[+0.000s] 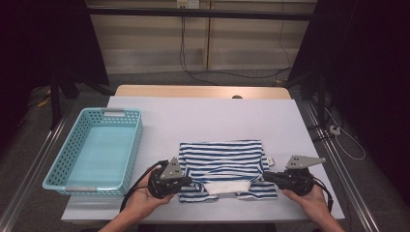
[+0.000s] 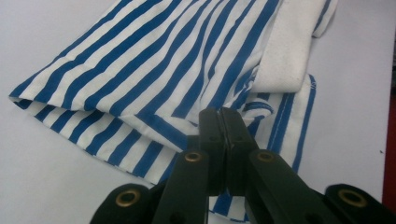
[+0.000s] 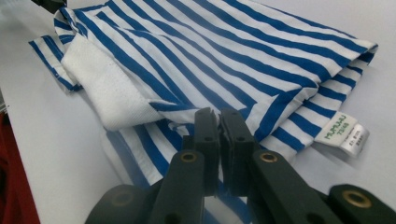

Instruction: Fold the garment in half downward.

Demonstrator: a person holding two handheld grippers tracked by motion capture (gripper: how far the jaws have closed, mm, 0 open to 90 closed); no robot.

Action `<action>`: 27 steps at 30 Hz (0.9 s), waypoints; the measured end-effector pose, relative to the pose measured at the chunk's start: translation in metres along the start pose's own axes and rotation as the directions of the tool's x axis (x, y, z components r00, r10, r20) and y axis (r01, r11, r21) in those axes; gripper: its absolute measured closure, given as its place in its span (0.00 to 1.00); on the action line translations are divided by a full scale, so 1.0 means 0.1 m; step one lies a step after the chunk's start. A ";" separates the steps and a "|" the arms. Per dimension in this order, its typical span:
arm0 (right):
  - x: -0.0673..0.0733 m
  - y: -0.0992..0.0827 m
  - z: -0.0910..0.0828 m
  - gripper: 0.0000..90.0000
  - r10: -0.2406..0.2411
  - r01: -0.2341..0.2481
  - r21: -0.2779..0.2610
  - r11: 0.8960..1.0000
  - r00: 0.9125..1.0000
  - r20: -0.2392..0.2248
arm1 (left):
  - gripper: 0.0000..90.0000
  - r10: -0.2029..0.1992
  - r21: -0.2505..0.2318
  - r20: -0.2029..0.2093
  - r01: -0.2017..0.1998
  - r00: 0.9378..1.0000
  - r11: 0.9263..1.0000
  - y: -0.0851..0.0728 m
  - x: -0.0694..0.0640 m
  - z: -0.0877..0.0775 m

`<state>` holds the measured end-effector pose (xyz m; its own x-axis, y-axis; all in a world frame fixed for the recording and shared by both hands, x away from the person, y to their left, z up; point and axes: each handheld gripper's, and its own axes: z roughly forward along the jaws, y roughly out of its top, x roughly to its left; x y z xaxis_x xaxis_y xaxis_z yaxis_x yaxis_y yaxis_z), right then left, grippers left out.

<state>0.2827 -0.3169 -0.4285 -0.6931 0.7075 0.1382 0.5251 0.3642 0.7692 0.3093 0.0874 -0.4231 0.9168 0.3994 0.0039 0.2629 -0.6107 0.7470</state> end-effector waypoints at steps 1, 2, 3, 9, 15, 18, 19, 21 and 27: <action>0.01 -0.01 -0.01 0.97 0.001 -0.001 0.002 1.000 1.000 -0.004 | 0.99 0.008 0.002 0.006 -0.008 1.000 1.000 0.00 0.00 0.00; 0.01 -0.02 -0.02 0.97 0.001 -0.001 0.006 1.000 1.000 -0.002 | 0.99 0.023 0.022 0.001 -0.023 1.000 1.000 0.01 0.00 -0.02; 0.01 -0.02 -0.03 0.97 -0.001 0.001 0.005 1.000 1.000 -0.006 | 0.99 0.007 0.003 0.003 -0.007 1.000 1.000 0.00 -0.01 -0.02; 0.05 -0.03 -0.06 0.97 -0.011 0.011 0.000 1.000 1.000 -0.015 | 0.99 0.019 -0.003 -0.002 -0.019 1.000 1.000 0.01 -0.01 -0.07; 0.07 -0.03 -0.10 0.97 -0.032 0.032 -0.002 0.999 0.999 -0.033 | 0.99 -0.003 -0.018 -0.001 0.003 1.000 1.000 0.00 -0.02 -0.08; 0.09 -0.04 -0.12 0.97 -0.047 0.047 0.001 0.999 0.998 -0.040 | 0.99 0.015 -0.004 0.000 -0.015 1.000 1.000 -0.01 -0.04 -0.10; 0.09 -0.05 -0.12 0.97 -0.054 0.054 0.006 0.999 0.998 -0.039 | 0.99 0.004 -0.003 0.004 -0.004 1.000 1.000 -0.01 -0.06 -0.10; 0.10 -0.06 -0.10 0.97 -0.069 0.070 0.024 0.997 0.996 -0.050 | 0.99 0.017 0.005 0.009 -0.017 1.000 1.000 -0.03 -0.08 -0.09; 0.15 -0.08 -0.05 0.97 -0.113 0.118 0.084 0.990 0.992 -0.056 | 0.99 0.043 0.031 0.016 -0.044 0.999 0.999 -0.05 -0.10 -0.08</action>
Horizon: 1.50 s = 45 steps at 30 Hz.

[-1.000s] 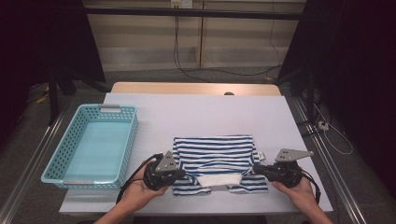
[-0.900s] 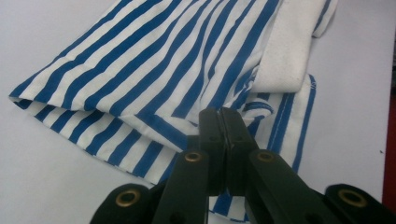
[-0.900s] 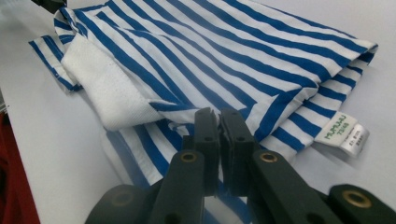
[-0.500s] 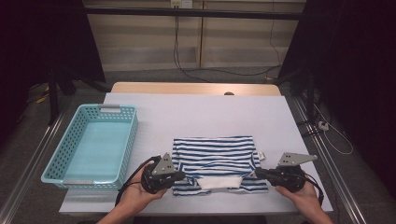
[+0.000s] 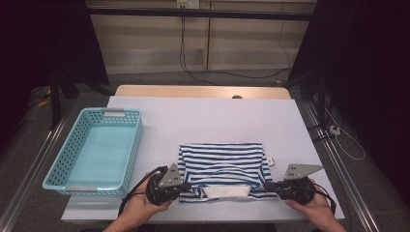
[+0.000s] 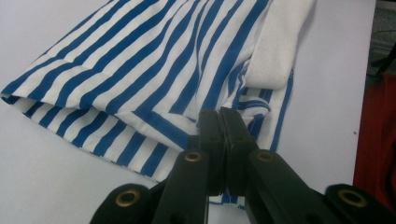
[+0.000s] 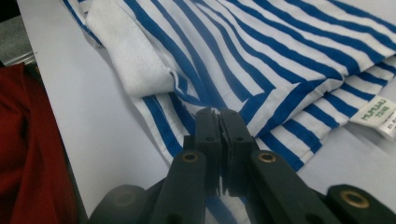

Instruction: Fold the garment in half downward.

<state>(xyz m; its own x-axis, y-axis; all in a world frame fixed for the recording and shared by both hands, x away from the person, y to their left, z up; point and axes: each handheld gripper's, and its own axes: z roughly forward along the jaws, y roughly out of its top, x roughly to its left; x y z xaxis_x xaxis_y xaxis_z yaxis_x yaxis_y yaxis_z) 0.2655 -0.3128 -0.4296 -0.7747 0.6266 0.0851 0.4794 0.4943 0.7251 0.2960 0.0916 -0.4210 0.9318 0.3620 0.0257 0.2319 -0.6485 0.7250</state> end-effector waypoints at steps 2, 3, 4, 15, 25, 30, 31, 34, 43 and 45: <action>-0.01 -0.02 0.00 0.97 0.007 -0.007 0.008 1.000 1.000 -0.006 | 0.99 0.014 0.019 0.004 -0.014 1.000 1.000 -0.01 0.01 0.00; -0.01 -0.03 0.00 0.98 0.006 -0.006 0.012 1.000 1.000 -0.005 | 0.99 -0.011 -0.004 0.000 0.011 1.000 1.000 -0.03 -0.01 0.02; -0.01 -0.04 0.00 0.98 0.012 -0.012 0.018 1.000 1.000 -0.006 | 0.99 -0.008 0.011 0.002 0.008 1.000 1.000 -0.03 -0.02 0.03; 0.02 -0.06 0.09 0.98 -0.015 0.018 0.099 0.995 0.999 -0.036 | 0.99 0.026 0.095 0.035 -0.029 0.999 0.995 -0.09 -0.03 0.14; 0.02 -0.07 0.09 0.93 0.003 0.000 0.094 0.996 0.999 -0.032 | 0.92 -0.044 0.069 0.066 0.039 0.997 0.997 -0.11 0.00 0.14; -0.02 -0.06 0.04 0.74 0.034 -0.033 0.030 0.999 0.999 -0.024 | 0.77 -0.074 0.022 0.033 0.073 0.997 0.997 -0.12 0.03 0.11; -0.02 -0.06 0.05 0.69 0.044 -0.044 0.029 0.999 0.999 -0.019 | 0.75 -0.066 0.021 0.033 0.066 0.997 0.998 -0.12 0.04 0.10; -0.03 -0.05 0.03 0.58 0.064 -0.064 0.002 0.998 0.998 -0.009 | 0.68 -0.071 0.005 0.022 0.070 0.997 0.997 -0.11 0.06 0.06; -0.09 -0.01 -0.02 0.29 0.132 -0.122 -0.134 0.983 0.989 0.068 | 0.33 -0.172 -0.111 -0.052 0.165 0.984 0.980 -0.10 0.22 -0.01; -0.10 0.02 -0.02 0.27 0.151 -0.136 -0.165 0.977 0.985 0.079 | 0.27 -0.188 -0.134 -0.066 0.178 0.980 0.975 -0.10 0.28 -0.03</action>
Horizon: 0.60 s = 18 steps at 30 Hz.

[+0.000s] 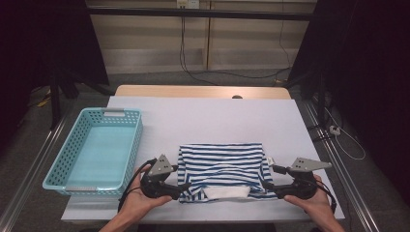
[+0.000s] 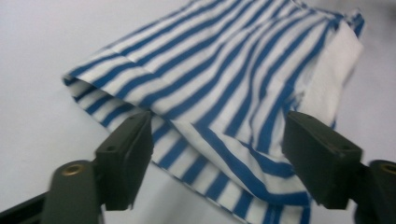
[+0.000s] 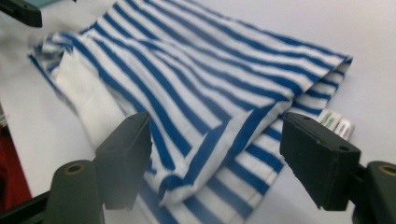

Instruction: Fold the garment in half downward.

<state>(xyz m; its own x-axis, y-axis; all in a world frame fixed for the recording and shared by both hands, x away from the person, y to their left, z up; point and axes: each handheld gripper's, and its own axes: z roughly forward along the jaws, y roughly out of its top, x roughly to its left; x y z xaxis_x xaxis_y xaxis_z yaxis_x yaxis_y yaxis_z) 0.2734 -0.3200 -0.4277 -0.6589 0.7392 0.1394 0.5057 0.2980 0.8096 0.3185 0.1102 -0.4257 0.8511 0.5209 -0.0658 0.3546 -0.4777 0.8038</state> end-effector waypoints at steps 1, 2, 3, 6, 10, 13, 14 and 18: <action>0.00 0.01 0.00 0.23 0.002 -0.002 -0.022 1.000 1.000 0.005 | 0.24 -0.010 -0.001 -0.003 0.010 1.000 1.000 0.01 0.03 -0.01; 0.00 0.03 0.01 0.19 0.014 -0.014 -0.041 0.999 1.000 0.013 | 0.21 -0.024 -0.009 -0.010 0.024 1.000 1.000 0.01 0.05 -0.01; 0.00 0.04 0.01 0.17 0.019 -0.018 -0.061 0.998 1.000 0.021 | 0.18 -0.033 -0.021 -0.017 0.033 0.999 0.999 0.01 0.08 -0.01; 0.02 0.07 0.03 0.14 0.033 -0.028 -0.109 0.994 0.998 0.047 | 0.13 -0.055 -0.033 -0.034 0.053 0.998 0.998 0.01 0.13 -0.02; 0.05 0.11 0.06 0.11 0.028 -0.017 -0.152 0.988 0.997 0.068 | 0.10 -0.067 -0.071 -0.042 0.064 0.997 0.995 0.02 0.17 -0.02; 0.11 0.15 0.11 0.10 0.020 -0.010 -0.164 0.986 0.998 0.064 | 0.08 -0.077 -0.078 -0.039 0.074 0.996 0.994 0.03 0.19 0.00; 0.13 0.15 0.12 0.10 0.015 -0.005 -0.165 0.986 0.998 0.058 | 0.08 -0.082 -0.079 -0.046 0.079 0.996 0.994 0.05 0.18 0.00; 0.22 0.17 0.19 0.10 -0.004 0.011 -0.159 0.987 0.999 0.044 | 0.07 -0.071 -0.092 -0.049 0.066 0.996 0.994 0.07 0.17 0.00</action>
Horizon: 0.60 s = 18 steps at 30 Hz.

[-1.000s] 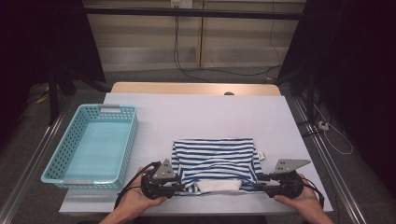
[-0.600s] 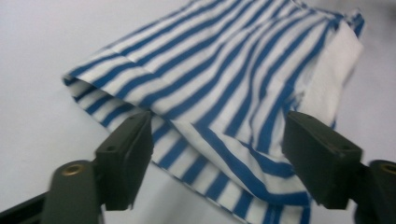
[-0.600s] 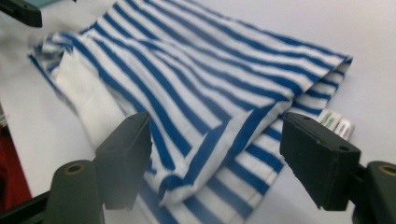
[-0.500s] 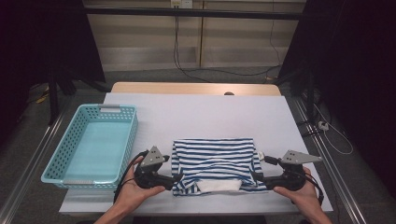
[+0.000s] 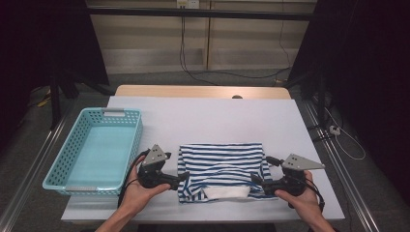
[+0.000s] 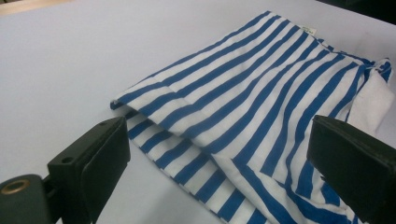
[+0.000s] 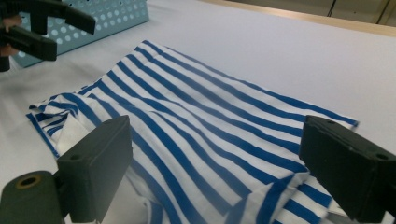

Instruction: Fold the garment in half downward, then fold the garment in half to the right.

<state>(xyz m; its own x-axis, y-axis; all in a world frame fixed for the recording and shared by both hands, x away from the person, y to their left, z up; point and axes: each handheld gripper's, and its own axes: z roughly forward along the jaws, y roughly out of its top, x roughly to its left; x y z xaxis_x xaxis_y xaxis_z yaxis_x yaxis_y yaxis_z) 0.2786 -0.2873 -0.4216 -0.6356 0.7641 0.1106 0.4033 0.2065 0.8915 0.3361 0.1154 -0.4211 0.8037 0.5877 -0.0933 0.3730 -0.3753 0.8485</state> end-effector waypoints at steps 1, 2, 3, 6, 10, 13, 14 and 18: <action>0.02 0.00 0.01 0.11 -0.010 0.010 0.002 1.000 1.000 -0.004 | 0.06 0.012 -0.003 -0.001 -0.012 1.000 1.000 0.00 0.00 0.00; 0.03 0.00 0.03 0.11 -0.012 0.012 0.004 1.000 1.000 -0.008 | 0.06 0.010 -0.007 -0.007 -0.010 1.000 1.000 0.01 0.00 0.00; 0.04 0.01 0.04 0.11 -0.005 0.005 0.005 1.000 1.000 -0.013 | 0.06 0.013 -0.012 -0.028 -0.013 1.000 1.000 0.01 0.00 0.01; 0.08 0.02 0.10 0.11 -0.006 0.006 0.009 1.000 1.000 -0.019 | 0.06 0.001 -0.026 -0.041 -0.002 0.999 1.000 0.02 0.04 0.04; 0.16 0.06 0.20 0.13 0.001 -0.001 0.005 1.000 0.999 -0.047 | 0.06 -0.008 -0.035 -0.062 0.005 0.998 0.999 0.05 0.09 0.07; 0.24 0.11 0.29 0.14 -0.002 0.002 0.008 1.000 0.998 -0.065 | 0.06 -0.010 -0.052 -0.069 0.006 0.998 0.999 0.11 0.13 0.10; 0.27 0.12 0.32 0.14 -0.008 0.008 0.010 1.000 0.997 -0.074 | 0.06 -0.012 -0.049 -0.068 0.008 0.998 0.999 0.11 0.14 0.11; 0.37 0.17 0.44 0.15 -0.013 0.016 0.028 0.999 0.994 -0.106 | 0.06 -0.016 -0.043 -0.058 0.013 0.998 0.999 0.12 0.20 0.18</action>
<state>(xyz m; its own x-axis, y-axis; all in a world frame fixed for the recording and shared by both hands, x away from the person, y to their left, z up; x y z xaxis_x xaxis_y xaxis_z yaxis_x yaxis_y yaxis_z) 0.2911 -0.2282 -0.4216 -0.7071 0.6921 0.1449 0.4110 0.2355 0.8807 0.3654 0.1100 -0.4223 0.7696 0.6340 -0.0762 0.3630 -0.3363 0.8690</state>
